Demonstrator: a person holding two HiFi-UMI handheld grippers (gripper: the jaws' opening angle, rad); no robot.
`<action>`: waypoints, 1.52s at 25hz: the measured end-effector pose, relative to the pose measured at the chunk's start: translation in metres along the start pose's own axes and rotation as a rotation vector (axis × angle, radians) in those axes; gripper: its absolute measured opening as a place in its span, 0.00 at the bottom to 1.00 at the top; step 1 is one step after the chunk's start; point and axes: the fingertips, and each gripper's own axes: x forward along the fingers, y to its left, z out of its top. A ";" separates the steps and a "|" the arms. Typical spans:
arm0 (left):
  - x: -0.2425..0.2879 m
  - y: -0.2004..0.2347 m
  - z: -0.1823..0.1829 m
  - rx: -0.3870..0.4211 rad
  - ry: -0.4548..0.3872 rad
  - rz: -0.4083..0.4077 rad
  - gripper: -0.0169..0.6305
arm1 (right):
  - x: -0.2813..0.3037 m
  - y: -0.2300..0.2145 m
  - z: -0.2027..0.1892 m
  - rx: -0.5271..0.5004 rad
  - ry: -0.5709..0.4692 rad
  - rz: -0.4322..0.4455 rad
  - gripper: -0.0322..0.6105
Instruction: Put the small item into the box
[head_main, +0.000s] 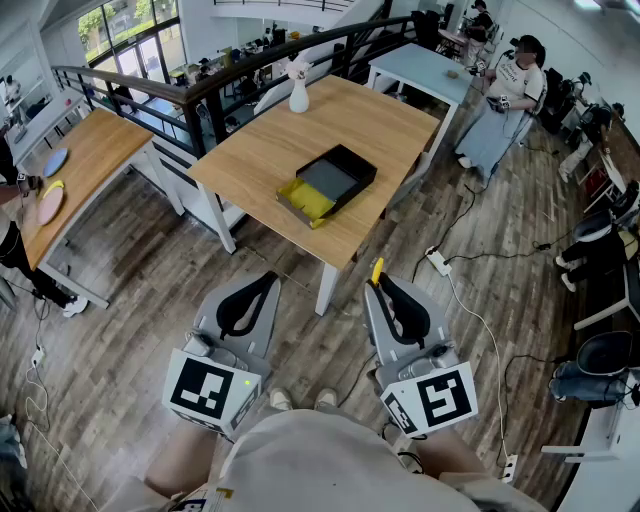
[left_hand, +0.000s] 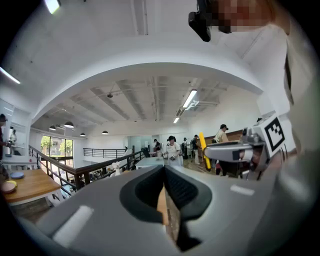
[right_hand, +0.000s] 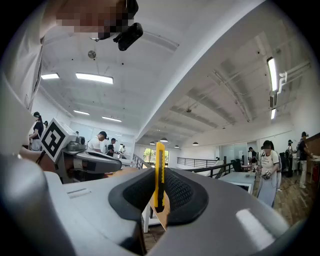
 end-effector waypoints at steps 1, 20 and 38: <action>0.000 -0.001 -0.001 0.001 0.001 -0.002 0.03 | 0.000 -0.001 -0.001 0.001 0.002 0.001 0.14; 0.012 -0.003 0.003 0.012 -0.014 -0.007 0.03 | 0.011 -0.015 -0.007 0.016 0.023 0.006 0.14; 0.053 -0.027 -0.005 -0.032 0.009 0.023 0.03 | 0.008 -0.062 -0.025 0.040 0.037 0.023 0.14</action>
